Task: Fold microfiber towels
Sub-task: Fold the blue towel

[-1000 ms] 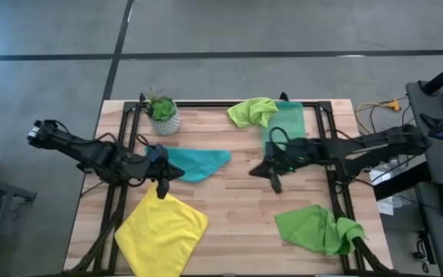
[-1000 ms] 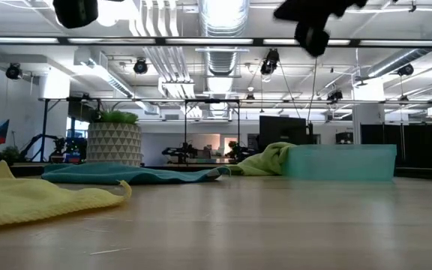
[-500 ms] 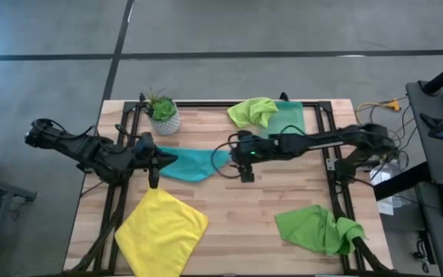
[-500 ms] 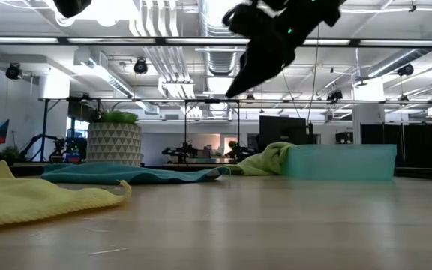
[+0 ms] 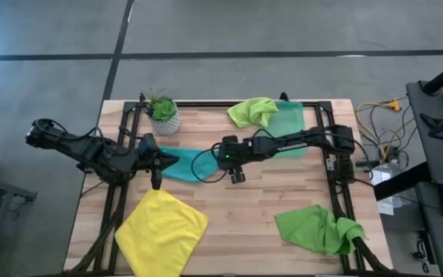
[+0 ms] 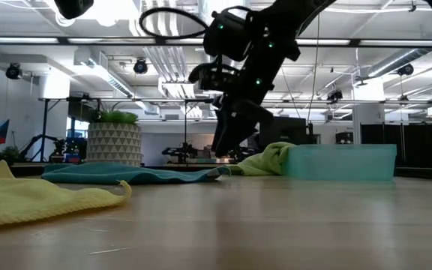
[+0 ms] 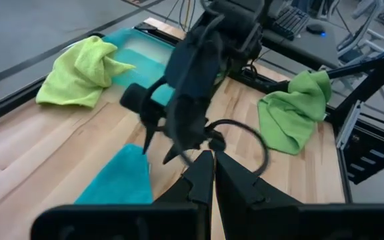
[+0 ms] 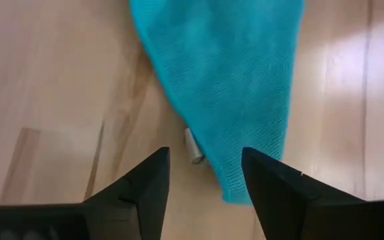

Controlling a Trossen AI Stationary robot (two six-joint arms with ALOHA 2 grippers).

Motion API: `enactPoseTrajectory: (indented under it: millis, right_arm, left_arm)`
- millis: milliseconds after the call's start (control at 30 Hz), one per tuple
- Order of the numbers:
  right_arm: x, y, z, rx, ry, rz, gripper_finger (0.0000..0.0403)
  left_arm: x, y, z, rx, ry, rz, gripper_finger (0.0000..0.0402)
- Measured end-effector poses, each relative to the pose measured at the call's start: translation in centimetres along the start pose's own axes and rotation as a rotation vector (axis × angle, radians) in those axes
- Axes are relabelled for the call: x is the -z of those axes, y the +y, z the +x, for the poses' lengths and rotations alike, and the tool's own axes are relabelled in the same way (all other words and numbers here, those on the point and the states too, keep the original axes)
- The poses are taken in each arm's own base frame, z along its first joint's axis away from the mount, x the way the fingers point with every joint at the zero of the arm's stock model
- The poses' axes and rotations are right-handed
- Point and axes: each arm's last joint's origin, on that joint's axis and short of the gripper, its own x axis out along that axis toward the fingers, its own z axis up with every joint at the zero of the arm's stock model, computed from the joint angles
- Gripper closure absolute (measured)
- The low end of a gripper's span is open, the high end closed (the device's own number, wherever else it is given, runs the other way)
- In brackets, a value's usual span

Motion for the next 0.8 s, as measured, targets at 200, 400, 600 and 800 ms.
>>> enactPoseTrajectory:
  millis: [200,400,600,800]
  right_arm:
    - [-0.4,-0.1,0.1,0.005,-0.012,0.016,0.0223]
    - [-0.5,-0.3,-0.3,0.012,-0.029,0.026,0.0223]
    - [-0.5,-0.4,-0.3,0.013,-0.027,0.020,0.0223]
    - [0.2,-0.7,1.2,0.010,0.005,0.016,0.0223]
  left_arm:
    - [-0.1,0.1,-0.3,0.017,-0.003,-0.006,0.0402]
    - [-0.2,0.3,-0.6,0.023,-0.010,-0.011,0.0402]
    - [-0.2,0.3,-0.7,0.024,-0.012,-0.014,0.0402]
    - [-0.2,0.2,-0.5,0.023,-0.009,-0.013,0.0402]
